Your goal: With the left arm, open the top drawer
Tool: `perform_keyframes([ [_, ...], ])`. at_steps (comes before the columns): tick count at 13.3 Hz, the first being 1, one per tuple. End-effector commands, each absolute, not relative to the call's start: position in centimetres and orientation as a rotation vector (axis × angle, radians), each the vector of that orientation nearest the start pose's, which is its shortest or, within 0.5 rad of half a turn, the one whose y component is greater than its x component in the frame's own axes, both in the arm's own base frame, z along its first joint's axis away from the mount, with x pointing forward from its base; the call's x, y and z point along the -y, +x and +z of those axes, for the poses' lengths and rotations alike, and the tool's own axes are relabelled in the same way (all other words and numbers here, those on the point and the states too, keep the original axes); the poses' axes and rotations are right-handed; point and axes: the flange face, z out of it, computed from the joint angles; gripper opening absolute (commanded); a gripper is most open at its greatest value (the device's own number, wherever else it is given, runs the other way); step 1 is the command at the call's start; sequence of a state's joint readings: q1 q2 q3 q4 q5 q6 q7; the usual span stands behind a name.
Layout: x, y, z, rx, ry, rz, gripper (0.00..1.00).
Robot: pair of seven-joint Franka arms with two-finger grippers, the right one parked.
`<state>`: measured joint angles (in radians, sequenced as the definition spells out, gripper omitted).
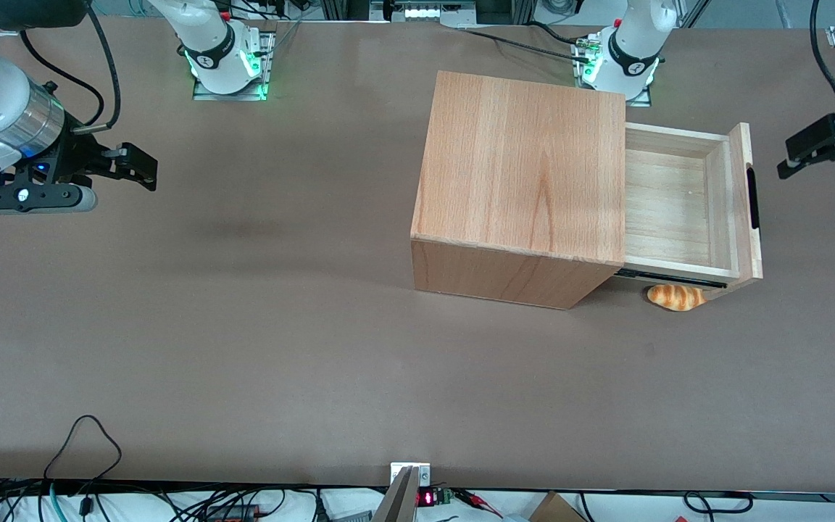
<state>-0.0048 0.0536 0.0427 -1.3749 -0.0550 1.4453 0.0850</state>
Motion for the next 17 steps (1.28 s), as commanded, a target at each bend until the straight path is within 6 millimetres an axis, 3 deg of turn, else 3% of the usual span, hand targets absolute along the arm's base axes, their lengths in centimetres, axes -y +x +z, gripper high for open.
perform_keyframes([
  [1,-1.3,53.7,69.6,-0.094,-3.163,-0.060,1.00],
  [4,-1.3,52.7,69.7,-0.093,-3.163,-0.065,1.00],
  [17,0.4,52.8,70.1,-0.095,-3.108,-0.083,1.00],
])
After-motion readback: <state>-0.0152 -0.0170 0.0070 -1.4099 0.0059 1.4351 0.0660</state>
